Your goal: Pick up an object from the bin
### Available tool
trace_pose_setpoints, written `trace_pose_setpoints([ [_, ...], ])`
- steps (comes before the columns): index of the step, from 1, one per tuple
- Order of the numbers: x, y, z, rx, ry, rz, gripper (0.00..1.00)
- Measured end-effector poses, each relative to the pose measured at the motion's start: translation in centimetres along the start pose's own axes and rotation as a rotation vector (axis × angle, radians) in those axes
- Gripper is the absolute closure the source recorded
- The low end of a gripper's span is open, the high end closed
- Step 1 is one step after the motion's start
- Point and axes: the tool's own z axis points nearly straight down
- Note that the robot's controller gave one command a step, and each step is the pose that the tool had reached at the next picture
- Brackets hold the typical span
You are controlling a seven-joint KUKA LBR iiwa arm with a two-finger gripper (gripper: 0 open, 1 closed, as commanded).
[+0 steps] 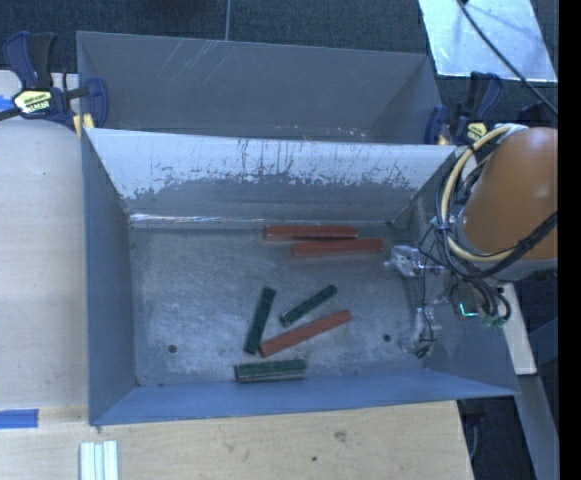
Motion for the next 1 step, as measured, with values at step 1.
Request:
trace_pose_setpoints([
  [1, -2.19, 5.61, 10.01, 0.000, -0.005, 0.038, 0.00],
])
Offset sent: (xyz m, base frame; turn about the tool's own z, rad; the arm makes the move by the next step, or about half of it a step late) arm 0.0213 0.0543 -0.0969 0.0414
